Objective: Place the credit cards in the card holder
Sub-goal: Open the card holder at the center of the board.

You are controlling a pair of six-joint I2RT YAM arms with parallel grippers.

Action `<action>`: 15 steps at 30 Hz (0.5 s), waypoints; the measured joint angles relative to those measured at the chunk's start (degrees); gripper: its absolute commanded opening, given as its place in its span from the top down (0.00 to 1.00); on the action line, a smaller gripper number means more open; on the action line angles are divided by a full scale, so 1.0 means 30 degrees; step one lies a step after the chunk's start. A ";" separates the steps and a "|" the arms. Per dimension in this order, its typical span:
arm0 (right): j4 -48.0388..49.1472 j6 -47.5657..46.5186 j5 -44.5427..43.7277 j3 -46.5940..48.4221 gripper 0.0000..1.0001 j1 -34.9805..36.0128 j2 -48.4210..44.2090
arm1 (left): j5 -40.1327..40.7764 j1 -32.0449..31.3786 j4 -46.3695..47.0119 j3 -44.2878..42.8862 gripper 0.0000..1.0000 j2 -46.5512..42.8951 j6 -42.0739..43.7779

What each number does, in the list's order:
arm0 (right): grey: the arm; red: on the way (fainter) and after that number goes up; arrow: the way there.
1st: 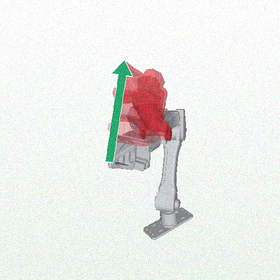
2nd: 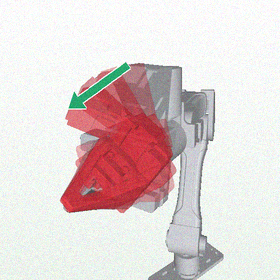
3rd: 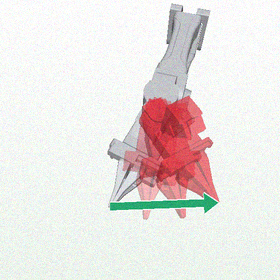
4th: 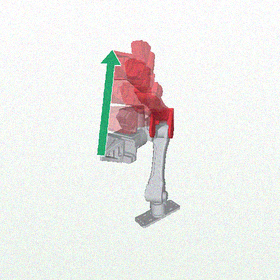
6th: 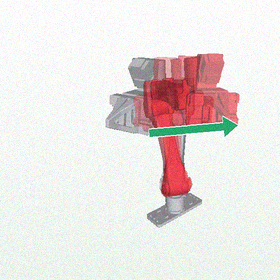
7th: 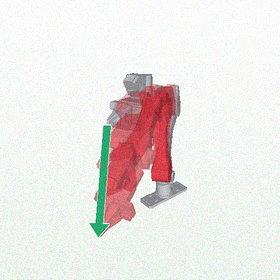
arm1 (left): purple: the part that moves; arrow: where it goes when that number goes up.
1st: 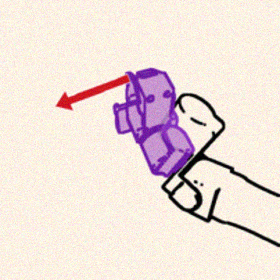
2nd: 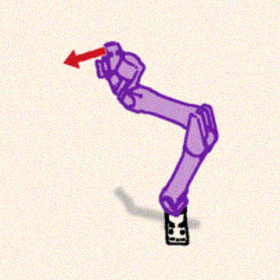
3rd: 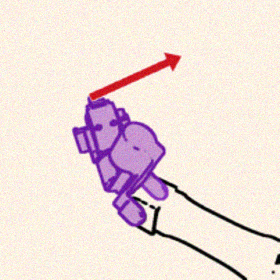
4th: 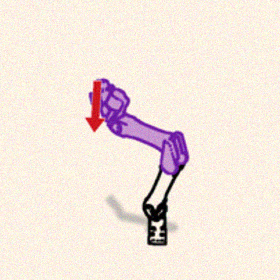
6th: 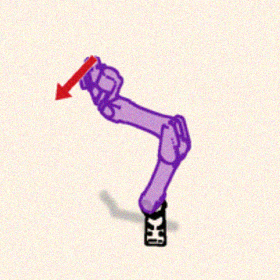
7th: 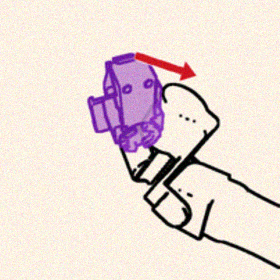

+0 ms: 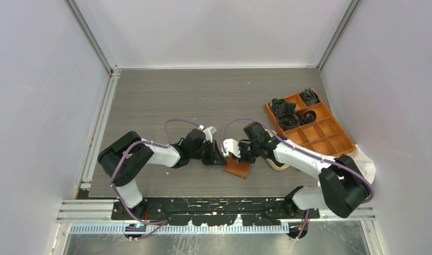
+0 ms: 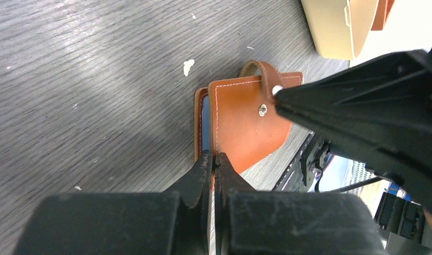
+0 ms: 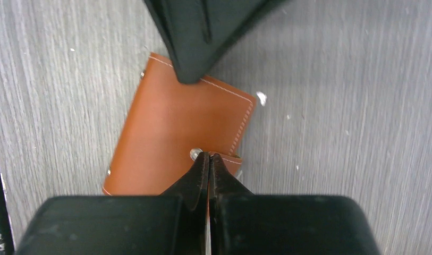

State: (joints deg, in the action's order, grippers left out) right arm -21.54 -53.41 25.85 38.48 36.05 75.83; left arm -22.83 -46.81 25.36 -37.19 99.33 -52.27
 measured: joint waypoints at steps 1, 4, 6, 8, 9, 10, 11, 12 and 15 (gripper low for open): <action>-0.0153 0.0291 -0.0044 0.0000 0.99 -0.0248 -0.0197 | 0.0051 -0.0022 0.0066 0.0044 1.00 0.0000 0.0015; -0.0415 0.1100 -0.0153 0.0160 0.99 -0.0845 -0.0641 | 0.0131 -0.0044 0.0168 0.0066 1.00 0.0000 0.0051; -0.0474 0.1785 -0.0248 0.0401 0.99 -0.1064 -0.0670 | 0.0189 -0.0066 0.0182 0.0066 0.96 0.0000 0.0080; -0.0597 0.2703 -0.0189 0.0663 0.99 -0.1355 -0.0670 | 0.0204 -0.0066 0.0189 0.0066 0.82 -0.0022 0.0189; -0.0707 0.3257 -0.0044 0.0823 0.99 -0.1472 -0.0670 | 0.0291 -0.0058 0.0168 0.0066 0.75 -0.0087 0.0284; -0.0787 0.3883 0.0146 0.0954 0.99 -0.1639 -0.0670 | 0.0510 -0.0058 0.0029 0.0066 0.68 -0.0219 0.0554; -0.0911 0.4466 0.0379 0.1093 0.99 -0.1836 -0.0692 | 0.0852 -0.0058 -0.0277 0.0080 0.63 -0.0452 0.0758; -0.0976 0.4969 0.0648 0.1202 0.99 -0.2011 -0.0699 | 0.1333 -0.0080 -0.0816 0.0087 0.60 -0.0874 0.1049; -0.1137 0.6608 0.1741 0.1479 0.99 -0.2594 -0.0874 | 0.2907 -0.0066 -0.2208 0.0153 0.51 -0.2834 0.2033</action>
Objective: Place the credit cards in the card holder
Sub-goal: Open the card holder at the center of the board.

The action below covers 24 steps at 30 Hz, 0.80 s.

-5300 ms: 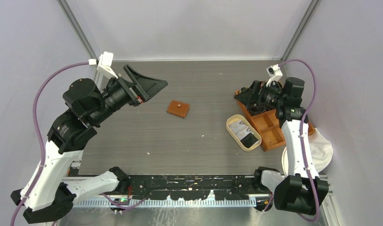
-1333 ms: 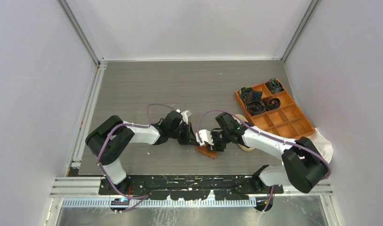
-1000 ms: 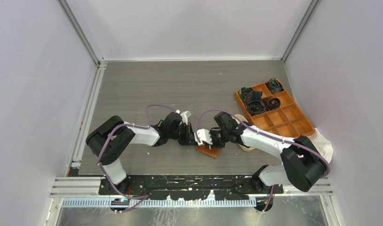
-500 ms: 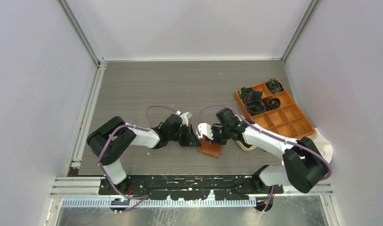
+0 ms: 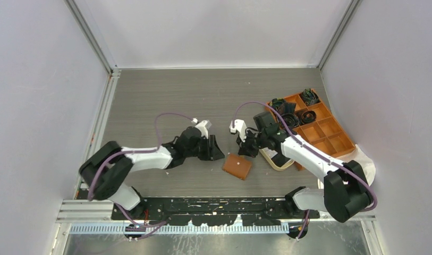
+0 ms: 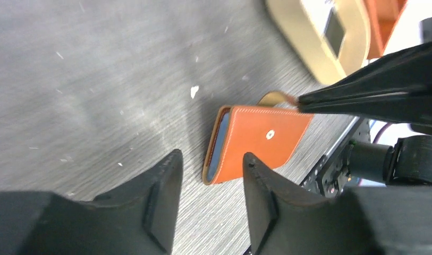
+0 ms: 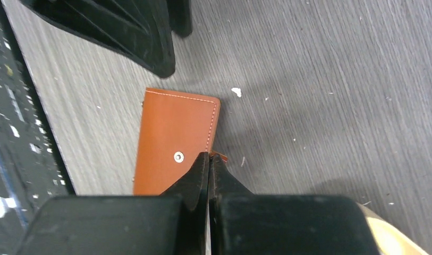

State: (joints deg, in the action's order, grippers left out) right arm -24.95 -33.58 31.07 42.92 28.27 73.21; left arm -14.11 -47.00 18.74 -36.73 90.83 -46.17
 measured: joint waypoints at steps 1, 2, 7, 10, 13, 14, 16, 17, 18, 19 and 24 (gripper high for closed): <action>0.0007 0.0597 0.0408 0.0022 0.99 -0.0197 -0.0124 | 0.0612 0.0007 -0.0350 0.0044 0.47 -0.0867 0.0255; -0.0007 0.0940 0.0656 0.0022 0.99 -0.0313 -0.0211 | 0.1282 0.0007 -0.0627 0.0131 0.43 -0.1887 0.0627; -0.0015 0.2586 0.1902 0.0029 0.99 -0.0772 -0.0328 | 0.4044 0.0029 -0.0867 0.1698 0.02 -0.7941 0.2295; -0.0007 0.3220 0.2382 0.0029 0.99 -0.0933 -0.0328 | 0.5144 0.0029 -0.0546 0.3643 0.00 -1.0950 0.2382; 0.0007 0.3832 0.2900 0.0029 0.99 -0.1115 -0.0328 | 0.5829 0.0087 -0.0576 0.6113 0.04 -1.3996 0.2098; 0.0015 0.4014 0.3045 0.0029 0.99 -0.1144 -0.0328 | 0.5843 0.0109 -0.0656 0.6732 0.06 -1.4804 0.1967; 0.0051 0.4415 0.3257 0.0029 0.99 -0.1224 -0.0328 | 0.5829 0.0124 -0.0940 0.7533 0.11 -1.6181 0.1435; 0.0087 0.4656 0.3373 0.0029 0.99 -0.1260 -0.0321 | 0.5778 0.0138 -0.1078 0.7745 0.14 -1.6691 0.1151; 0.0138 0.4830 0.3439 0.0029 0.99 -0.1275 -0.0321 | 0.5683 0.0131 -0.1224 0.7905 0.17 -1.7231 0.0721; 0.0211 0.5064 0.3504 0.0029 0.99 -0.1319 -0.0313 | 0.5617 0.0131 -0.1311 0.8000 0.20 -1.7682 0.0233; 0.0896 0.6543 0.3745 0.0029 0.99 -0.1552 -0.0124 | 0.5348 -0.0291 -0.1399 0.8313 0.33 -1.8549 -0.2164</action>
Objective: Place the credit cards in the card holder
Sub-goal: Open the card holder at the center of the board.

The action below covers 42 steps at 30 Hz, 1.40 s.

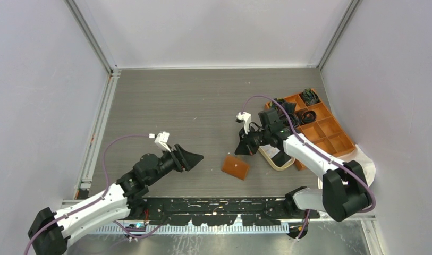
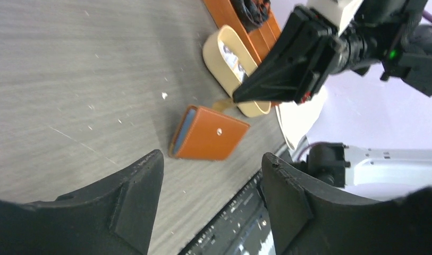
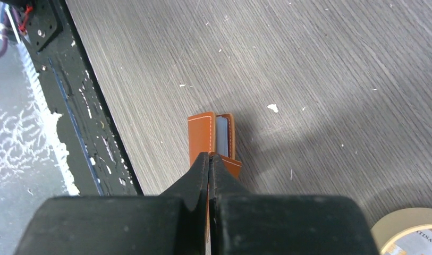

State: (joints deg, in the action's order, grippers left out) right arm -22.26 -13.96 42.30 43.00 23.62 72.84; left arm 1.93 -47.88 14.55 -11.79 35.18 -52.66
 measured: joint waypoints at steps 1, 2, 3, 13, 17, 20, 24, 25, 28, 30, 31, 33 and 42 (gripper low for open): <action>0.0175 0.0321 0.0058 0.0000 0.99 -0.0051 0.0087 | 0.0080 -0.0342 -0.0044 0.0022 0.33 0.0124 -0.0474; 0.0364 0.0685 0.0131 0.0000 0.99 -0.0102 0.0189 | 0.0153 -0.0685 -0.0044 0.0022 0.33 0.0270 -0.0809; 0.0503 0.0896 0.0175 0.0000 0.99 -0.0153 0.0248 | 0.0576 -0.1384 -0.0036 0.0022 0.33 0.0627 -0.1253; 0.1523 0.2849 0.0867 -0.0015 0.99 -0.0539 0.0707 | 0.8320 -0.8969 -0.4605 -0.4233 0.30 0.7533 -0.4036; 0.1719 0.3213 0.1020 -0.0058 0.99 -0.0546 0.0860 | 1.0273 -0.9857 -0.6528 -0.7876 0.28 1.0826 -0.4889; 0.1880 0.3424 0.1107 -0.0117 0.99 -0.0546 0.0867 | 1.0819 -1.0054 -0.7089 -0.9588 0.26 1.3209 -0.5056; 0.2040 0.3701 0.1231 -0.0160 0.99 -0.0546 0.0867 | 1.1176 -1.0098 -0.8189 -1.1001 0.22 1.5577 -0.5515; 0.2091 0.3730 0.1268 -0.0160 0.99 -0.0546 0.0867 | 1.1300 -1.0120 -0.8524 -1.1395 0.20 1.6021 -0.5719; 0.2222 0.3789 0.1319 -0.0168 0.99 -0.0546 0.0867 | 1.1635 -1.0127 -0.9296 -1.2400 0.12 1.6764 -0.6470; 0.2288 0.3803 0.1326 -0.0168 0.99 -0.0546 0.0867 | 1.1919 -1.0134 -0.9908 -1.3158 0.07 1.7129 -0.7439; 0.2302 0.3810 0.1341 -0.0168 0.99 -0.0546 0.0867 | 1.2043 -1.0134 -1.0258 -1.3500 0.06 1.7282 -0.7876; 0.2310 0.3847 0.1377 -0.0168 0.99 -0.0546 0.0867 | 1.2291 -1.0134 -1.1205 -1.4418 0.05 1.7675 -0.8845; 0.2426 0.3847 0.1450 -0.0189 0.99 -0.0546 0.0867 | 1.3661 -1.0032 -1.5628 -1.8433 0.05 1.9715 -1.2298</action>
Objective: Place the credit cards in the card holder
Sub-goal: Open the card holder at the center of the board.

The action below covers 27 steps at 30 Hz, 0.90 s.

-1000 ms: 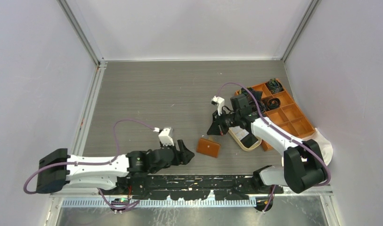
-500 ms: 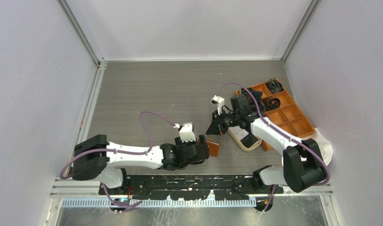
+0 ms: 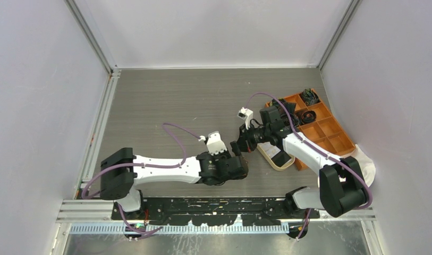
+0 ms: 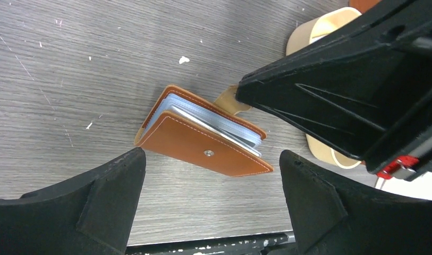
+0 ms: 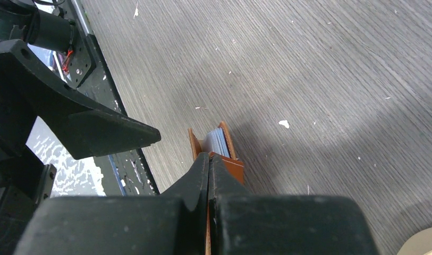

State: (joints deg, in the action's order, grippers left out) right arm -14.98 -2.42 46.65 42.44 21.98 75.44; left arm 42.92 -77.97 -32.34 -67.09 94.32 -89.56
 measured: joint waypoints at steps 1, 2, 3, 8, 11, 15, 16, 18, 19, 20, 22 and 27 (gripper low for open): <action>0.0000 0.0000 0.0000 -0.0007 0.99 0.0000 0.0000 | 0.0007 0.0095 -0.0284 -0.0219 0.05 0.0240 -0.0182; 0.0000 0.0000 0.0000 -0.0007 0.99 0.0000 0.0000 | -0.0015 0.0182 -0.0474 -0.0379 0.06 0.0452 -0.0321; 0.0000 0.0000 0.0000 -0.0007 0.99 0.0000 0.0000 | -0.0022 0.0248 -0.0656 -0.0503 0.06 0.0663 -0.0459; 0.0000 0.0000 0.0000 -0.0007 0.99 0.0000 0.0000 | -0.0313 0.0678 -0.1180 -0.0962 0.12 0.1734 -0.0656; 0.0000 -0.0007 0.0000 -0.0007 0.99 0.0000 0.0000 | -0.0634 0.0816 -0.1195 -0.1020 0.23 0.2208 -0.0583; -0.0007 -0.0022 0.0000 -0.0007 0.99 0.0000 0.0000 | -0.1005 0.0852 -0.0823 -0.0947 0.36 0.2273 -0.0197; -0.0007 -0.0036 0.0000 -0.0007 0.99 0.0000 0.0000 | -0.1049 0.0852 -0.0466 -0.0794 0.40 0.2273 -0.0058; -0.0015 -0.0073 0.0007 -0.0007 0.99 0.0000 0.0000 | -0.1158 0.0852 0.0313 -0.0277 0.44 0.2222 0.0095; -0.0022 -0.0080 0.0007 -0.0007 0.99 0.0000 0.0000 | -0.1195 0.0852 0.0583 -0.0036 0.46 0.2157 0.0138; -0.0044 -0.0087 0.0015 -0.0007 0.99 0.0000 0.0000 | -0.1231 0.0852 0.0903 0.0306 0.48 0.2025 0.0240; -0.0138 -0.0102 0.0022 -0.0007 0.99 0.0000 0.0000 | -0.1275 0.0860 0.1341 0.0933 0.53 0.1654 0.0503; -0.0175 -0.0160 0.0131 -0.0007 0.99 0.0000 0.0000 | -0.1421 0.0867 0.2106 0.2120 0.63 0.0452 0.0969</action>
State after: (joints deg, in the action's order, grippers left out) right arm -15.51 -2.90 47.05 42.41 21.98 75.44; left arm 38.65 -75.37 -26.02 -60.73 95.68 -86.65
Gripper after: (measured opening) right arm 0.036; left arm 0.424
